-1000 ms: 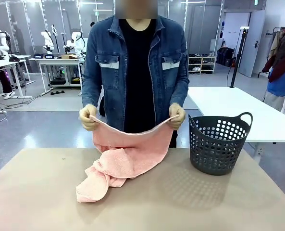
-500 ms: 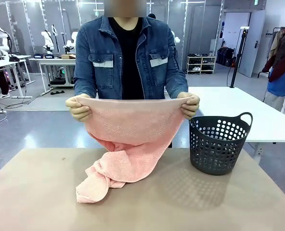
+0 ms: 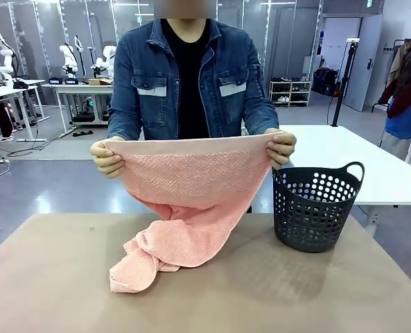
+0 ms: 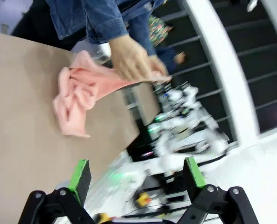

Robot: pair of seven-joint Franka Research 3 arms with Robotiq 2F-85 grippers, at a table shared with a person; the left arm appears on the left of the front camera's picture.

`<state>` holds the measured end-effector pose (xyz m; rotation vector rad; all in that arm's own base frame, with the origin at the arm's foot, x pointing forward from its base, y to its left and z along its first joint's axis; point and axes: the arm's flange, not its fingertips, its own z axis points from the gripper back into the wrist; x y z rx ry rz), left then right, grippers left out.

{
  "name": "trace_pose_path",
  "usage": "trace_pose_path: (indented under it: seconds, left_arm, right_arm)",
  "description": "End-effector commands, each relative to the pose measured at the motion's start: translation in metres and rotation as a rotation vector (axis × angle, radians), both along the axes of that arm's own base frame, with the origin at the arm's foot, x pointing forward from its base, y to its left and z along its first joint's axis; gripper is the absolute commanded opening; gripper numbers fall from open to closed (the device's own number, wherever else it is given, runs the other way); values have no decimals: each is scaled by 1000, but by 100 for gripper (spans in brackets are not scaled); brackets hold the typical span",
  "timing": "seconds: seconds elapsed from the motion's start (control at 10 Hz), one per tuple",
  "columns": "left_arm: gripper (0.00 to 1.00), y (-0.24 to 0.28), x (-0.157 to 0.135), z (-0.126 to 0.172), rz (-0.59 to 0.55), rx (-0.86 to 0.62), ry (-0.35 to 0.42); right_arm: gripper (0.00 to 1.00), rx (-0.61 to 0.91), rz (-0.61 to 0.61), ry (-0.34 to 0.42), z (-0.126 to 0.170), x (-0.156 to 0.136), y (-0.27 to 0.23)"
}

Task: Fold the towel.
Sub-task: Grab the top end of the 100 cm Hotel Towel extended by the human.

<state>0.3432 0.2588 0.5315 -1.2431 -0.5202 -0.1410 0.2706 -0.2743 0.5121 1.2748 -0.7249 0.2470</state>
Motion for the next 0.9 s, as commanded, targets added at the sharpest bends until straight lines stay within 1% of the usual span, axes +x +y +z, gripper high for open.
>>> trace_pose_path:
  seconds: [0.0, 0.1, 0.2, 0.3, 0.4, 0.5, 0.6, 0.7, 0.8]
  left_arm:
    - [100, -17, -12, 57, -19, 360, -189]
    - [100, -34, -17, 88, -49, 494, -268]
    - [100, -59, -24, 121, -98, 644, -365]
    - [100, -90, -28, 148, -137, 808, -466]
    - [100, -125, -34, 171, -175, 944, -576]
    - [100, -160, -43, 189, -235, 1007, -661]
    - [100, -197, -52, 198, -305, 1115, -743]
    - [100, -226, -57, 197, -367, 1176, -798]
    - [100, -250, -60, 194, -409, 1201, -845]
  right_arm:
    - [100, -329, 0, -174, 52, -13, 12]
    - [100, -458, 20, -243, 82, -16, 24]
    - [100, -571, 37, -310, 111, -17, 45]
    - [100, -703, 54, -378, 134, -18, 69]
    - [100, -837, 71, -464, 156, -21, 93]
    - [100, -951, 110, -551, 176, -28, 118]
    - [100, -1093, 151, -633, 194, -37, 144]
    - [100, -1169, 190, -692, 205, -42, 166]
    - [100, -1220, 220, -737, 211, -45, 189]
